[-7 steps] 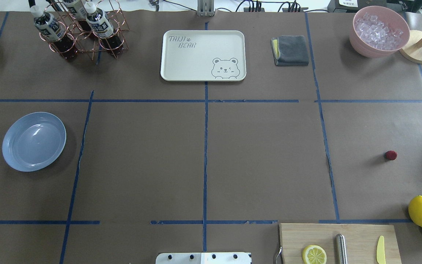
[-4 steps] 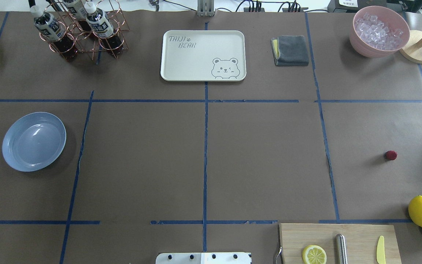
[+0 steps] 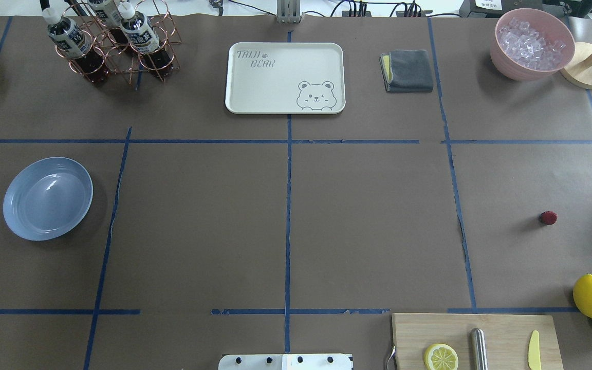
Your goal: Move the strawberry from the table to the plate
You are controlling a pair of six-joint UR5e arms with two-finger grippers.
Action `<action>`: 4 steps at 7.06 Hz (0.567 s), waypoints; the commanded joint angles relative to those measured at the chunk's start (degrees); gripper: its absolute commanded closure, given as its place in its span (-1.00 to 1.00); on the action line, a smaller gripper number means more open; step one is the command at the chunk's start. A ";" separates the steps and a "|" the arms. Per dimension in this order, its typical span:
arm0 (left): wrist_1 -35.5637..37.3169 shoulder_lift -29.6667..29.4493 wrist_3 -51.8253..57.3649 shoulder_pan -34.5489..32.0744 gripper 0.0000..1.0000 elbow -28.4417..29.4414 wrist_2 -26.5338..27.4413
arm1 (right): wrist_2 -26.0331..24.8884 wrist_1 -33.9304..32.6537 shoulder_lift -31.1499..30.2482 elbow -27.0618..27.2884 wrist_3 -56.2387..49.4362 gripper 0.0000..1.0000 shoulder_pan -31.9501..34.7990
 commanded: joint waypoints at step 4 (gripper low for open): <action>-24.27 3.98 -28.99 19.58 -0.27 10.43 14.58 | 0.09 0.01 -0.07 0.13 2.76 -1.00 0.00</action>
